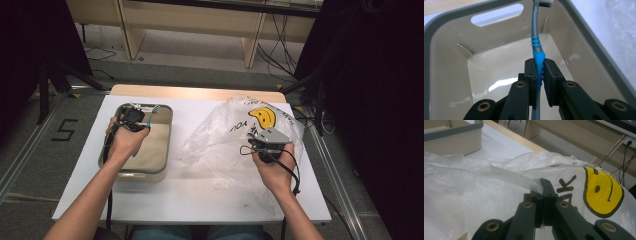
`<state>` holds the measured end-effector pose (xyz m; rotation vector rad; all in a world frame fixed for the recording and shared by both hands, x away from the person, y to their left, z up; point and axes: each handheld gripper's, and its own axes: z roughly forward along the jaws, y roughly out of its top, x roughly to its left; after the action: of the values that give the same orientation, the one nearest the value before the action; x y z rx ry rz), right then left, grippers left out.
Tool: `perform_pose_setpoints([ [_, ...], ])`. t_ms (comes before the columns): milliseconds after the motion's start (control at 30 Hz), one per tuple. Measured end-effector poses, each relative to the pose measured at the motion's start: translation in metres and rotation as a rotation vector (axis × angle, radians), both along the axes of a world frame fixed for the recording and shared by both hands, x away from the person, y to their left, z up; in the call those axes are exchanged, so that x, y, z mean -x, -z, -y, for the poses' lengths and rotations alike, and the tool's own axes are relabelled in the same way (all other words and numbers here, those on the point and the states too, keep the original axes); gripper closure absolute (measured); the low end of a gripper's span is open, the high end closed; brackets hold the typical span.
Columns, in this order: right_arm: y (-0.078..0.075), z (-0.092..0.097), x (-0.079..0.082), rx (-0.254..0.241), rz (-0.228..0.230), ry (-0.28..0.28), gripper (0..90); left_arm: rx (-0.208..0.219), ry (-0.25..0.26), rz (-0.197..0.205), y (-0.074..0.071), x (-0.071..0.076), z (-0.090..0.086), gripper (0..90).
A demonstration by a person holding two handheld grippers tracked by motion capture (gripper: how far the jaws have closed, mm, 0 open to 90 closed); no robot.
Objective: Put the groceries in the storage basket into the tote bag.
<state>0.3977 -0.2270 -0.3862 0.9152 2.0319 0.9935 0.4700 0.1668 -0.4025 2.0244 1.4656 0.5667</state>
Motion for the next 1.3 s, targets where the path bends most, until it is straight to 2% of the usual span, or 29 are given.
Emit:
perform_pose_setpoints([
  [267,0.000,-0.001,0.000,-0.001,-0.001,-0.001,90.0,0.031,0.023,0.036,-0.008,0.010,0.001,81.1],
  [1300,0.000,-0.001,0.000,-0.002,0.000,-0.003,90.0,0.083,0.131,0.104,-0.035,0.037,0.019,81.1],
])
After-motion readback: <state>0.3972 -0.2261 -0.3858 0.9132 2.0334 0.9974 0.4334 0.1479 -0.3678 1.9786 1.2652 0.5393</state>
